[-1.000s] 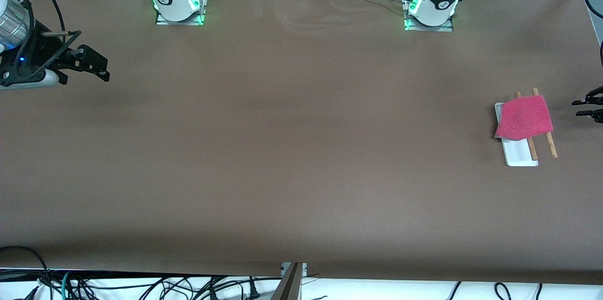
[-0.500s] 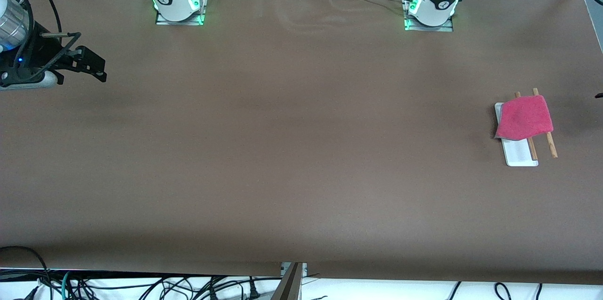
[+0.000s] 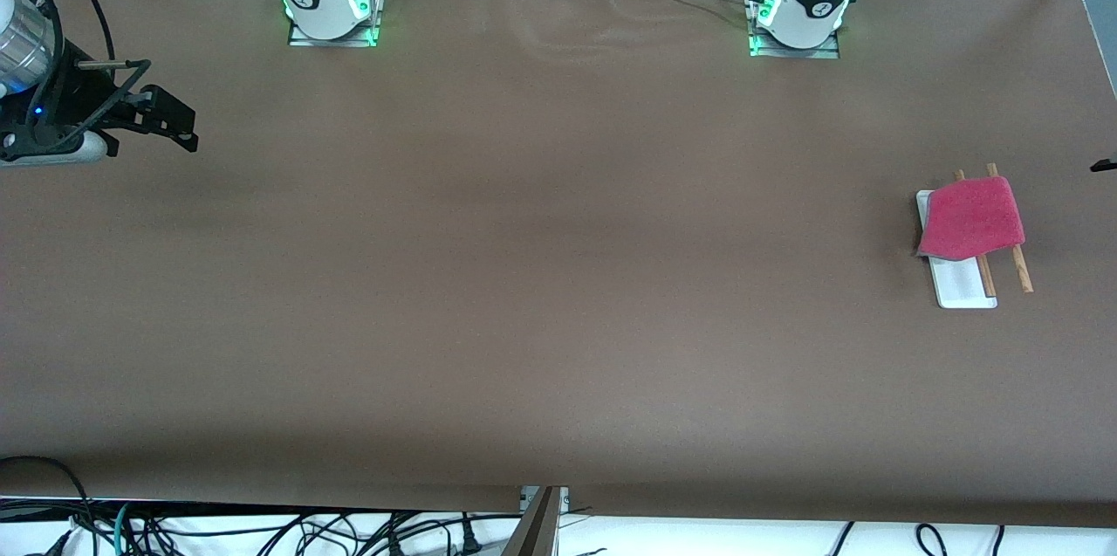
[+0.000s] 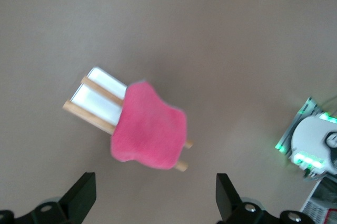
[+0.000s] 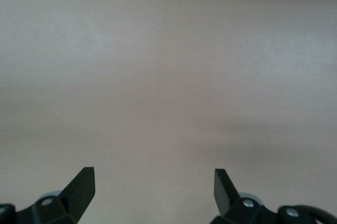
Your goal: Pass towel and hang on rack
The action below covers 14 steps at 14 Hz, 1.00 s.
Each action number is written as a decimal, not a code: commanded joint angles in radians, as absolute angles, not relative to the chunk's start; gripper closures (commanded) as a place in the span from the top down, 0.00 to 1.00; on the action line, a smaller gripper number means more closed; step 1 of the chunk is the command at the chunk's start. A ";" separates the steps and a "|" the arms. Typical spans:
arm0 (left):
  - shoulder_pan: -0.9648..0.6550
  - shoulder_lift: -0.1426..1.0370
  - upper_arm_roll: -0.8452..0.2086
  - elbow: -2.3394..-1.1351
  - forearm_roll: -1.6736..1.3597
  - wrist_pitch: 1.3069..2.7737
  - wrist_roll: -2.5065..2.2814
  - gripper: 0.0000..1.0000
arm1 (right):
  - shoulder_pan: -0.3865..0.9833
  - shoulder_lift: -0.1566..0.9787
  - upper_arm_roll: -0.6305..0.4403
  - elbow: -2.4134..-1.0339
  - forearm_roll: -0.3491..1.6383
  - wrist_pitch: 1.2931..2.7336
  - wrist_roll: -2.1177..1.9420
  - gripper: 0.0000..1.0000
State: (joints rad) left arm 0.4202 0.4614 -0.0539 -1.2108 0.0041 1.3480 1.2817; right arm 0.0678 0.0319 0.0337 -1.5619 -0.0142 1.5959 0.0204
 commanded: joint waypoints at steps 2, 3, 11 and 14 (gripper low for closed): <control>0.296 0.413 -0.046 -1.230 0.046 1.324 1.140 1.00 | 0.061 0.032 0.041 -1.548 -0.026 1.577 0.009 1.00; 0.261 0.399 -0.046 -1.230 0.061 1.318 1.102 1.00 | 0.061 0.032 0.041 -1.548 -0.026 1.577 0.009 1.00; -0.001 0.165 0.057 -1.389 0.074 1.394 0.386 1.00 | 0.061 0.032 0.041 -1.548 -0.026 1.575 0.011 1.00; -0.012 0.055 0.055 -1.554 0.066 1.502 0.236 1.00 | 0.061 0.032 0.041 -1.548 -0.025 1.575 0.011 1.00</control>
State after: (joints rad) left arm 0.0074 0.1645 0.0385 -1.3901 0.0501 1.4240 0.3232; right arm 0.0679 0.0320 0.0341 -1.5619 -0.0142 1.5933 0.0204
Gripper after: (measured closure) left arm 0.000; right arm 0.000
